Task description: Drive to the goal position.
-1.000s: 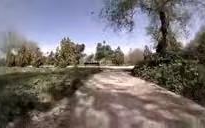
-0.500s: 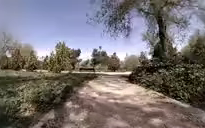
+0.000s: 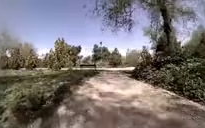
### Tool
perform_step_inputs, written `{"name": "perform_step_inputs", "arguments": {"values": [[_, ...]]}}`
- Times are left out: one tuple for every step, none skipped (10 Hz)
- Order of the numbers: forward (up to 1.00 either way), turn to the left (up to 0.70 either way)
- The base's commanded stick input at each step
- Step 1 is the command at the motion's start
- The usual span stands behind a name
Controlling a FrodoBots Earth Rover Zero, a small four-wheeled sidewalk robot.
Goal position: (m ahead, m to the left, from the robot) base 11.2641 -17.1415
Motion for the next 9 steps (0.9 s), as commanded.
{"name": "perform_step_inputs", "arguments": {"values": [[0.7, 0.0], [0.7, 0.0], [0.7, 0.0], [0.7, 0.0], [0.7, 0.0], [0.7, 0.0], [0.7, 0.0], [0.7, 0.0], [0.7, 0.0]]}}
